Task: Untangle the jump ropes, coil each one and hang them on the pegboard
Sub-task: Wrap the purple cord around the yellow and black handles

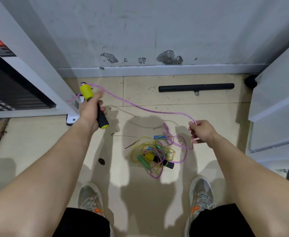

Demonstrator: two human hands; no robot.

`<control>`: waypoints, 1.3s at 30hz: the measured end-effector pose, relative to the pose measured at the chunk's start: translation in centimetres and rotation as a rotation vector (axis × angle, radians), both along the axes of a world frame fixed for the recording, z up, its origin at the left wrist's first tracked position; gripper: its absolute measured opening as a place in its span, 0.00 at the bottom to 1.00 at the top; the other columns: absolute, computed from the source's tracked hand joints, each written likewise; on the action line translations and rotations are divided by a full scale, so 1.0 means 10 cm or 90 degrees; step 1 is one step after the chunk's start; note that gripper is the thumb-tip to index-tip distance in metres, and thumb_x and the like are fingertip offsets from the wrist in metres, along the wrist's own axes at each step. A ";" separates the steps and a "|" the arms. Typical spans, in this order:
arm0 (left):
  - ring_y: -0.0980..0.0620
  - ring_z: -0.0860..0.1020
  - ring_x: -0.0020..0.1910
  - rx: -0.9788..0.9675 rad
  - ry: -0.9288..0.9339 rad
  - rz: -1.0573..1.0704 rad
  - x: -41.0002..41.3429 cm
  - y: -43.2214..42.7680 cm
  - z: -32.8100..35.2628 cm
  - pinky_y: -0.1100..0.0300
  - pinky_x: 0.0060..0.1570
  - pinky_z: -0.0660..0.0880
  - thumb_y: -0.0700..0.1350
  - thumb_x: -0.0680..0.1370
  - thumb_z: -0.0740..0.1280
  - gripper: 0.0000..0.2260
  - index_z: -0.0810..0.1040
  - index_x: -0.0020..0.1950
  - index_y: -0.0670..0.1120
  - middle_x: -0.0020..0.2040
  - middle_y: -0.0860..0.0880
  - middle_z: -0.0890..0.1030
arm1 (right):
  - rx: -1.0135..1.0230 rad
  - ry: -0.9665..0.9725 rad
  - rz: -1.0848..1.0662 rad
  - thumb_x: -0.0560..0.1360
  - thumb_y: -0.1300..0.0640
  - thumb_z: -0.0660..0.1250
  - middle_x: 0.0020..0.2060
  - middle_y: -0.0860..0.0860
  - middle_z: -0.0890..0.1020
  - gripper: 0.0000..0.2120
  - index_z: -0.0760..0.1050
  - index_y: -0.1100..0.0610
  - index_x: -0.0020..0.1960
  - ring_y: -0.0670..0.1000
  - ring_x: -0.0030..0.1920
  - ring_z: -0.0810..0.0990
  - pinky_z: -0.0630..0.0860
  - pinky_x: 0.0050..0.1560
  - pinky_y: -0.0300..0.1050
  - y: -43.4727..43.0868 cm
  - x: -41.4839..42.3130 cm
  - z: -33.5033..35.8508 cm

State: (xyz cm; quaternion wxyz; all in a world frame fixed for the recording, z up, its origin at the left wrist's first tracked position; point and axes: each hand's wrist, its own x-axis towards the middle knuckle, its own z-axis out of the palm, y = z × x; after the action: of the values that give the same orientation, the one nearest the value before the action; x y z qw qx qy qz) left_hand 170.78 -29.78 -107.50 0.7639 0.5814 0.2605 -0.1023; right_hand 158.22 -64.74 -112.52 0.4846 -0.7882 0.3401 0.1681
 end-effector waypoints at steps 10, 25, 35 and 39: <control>0.62 0.81 0.41 0.246 -0.167 -0.580 -0.75 -1.16 -0.45 0.65 0.48 0.77 0.42 0.72 0.78 0.10 0.81 0.49 0.42 0.41 0.55 0.83 | 0.395 -0.220 -0.019 0.84 0.52 0.60 0.32 0.52 0.72 0.14 0.75 0.59 0.45 0.48 0.27 0.77 0.79 0.31 0.42 0.94 0.81 0.99; 0.55 0.76 0.26 -0.312 0.081 -0.152 0.01 -1.24 0.38 0.58 0.36 0.82 0.41 0.81 0.66 0.08 0.72 0.42 0.45 0.30 0.50 0.73 | 0.426 -0.010 0.052 0.78 0.54 0.50 0.55 0.55 0.85 0.24 0.85 0.57 0.48 0.52 0.58 0.80 0.68 0.61 0.50 0.81 0.14 -0.33; 0.49 0.81 0.31 -0.208 -0.082 0.112 0.66 -0.64 0.51 0.52 0.37 0.81 0.36 0.78 0.67 0.05 0.72 0.46 0.41 0.35 0.46 0.74 | 0.056 -0.073 0.268 0.72 0.47 0.74 0.40 0.49 0.83 0.10 0.81 0.53 0.42 0.50 0.42 0.81 0.78 0.50 0.47 0.74 0.17 -0.35; 0.54 0.69 0.21 0.212 -0.218 0.051 0.56 -0.49 0.39 0.61 0.28 0.69 0.37 0.75 0.69 0.09 0.73 0.39 0.48 0.26 0.52 0.71 | 0.114 -0.085 0.250 0.76 0.56 0.73 0.35 0.52 0.80 0.07 0.81 0.59 0.44 0.50 0.35 0.75 0.71 0.34 0.33 0.57 0.16 -0.15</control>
State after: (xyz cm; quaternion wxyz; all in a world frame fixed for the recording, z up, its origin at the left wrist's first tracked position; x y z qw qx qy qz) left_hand 176.35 -34.70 -103.62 0.6942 0.6973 0.1632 0.0725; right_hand 159.81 -59.07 -114.00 0.5320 -0.8027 0.1306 0.2360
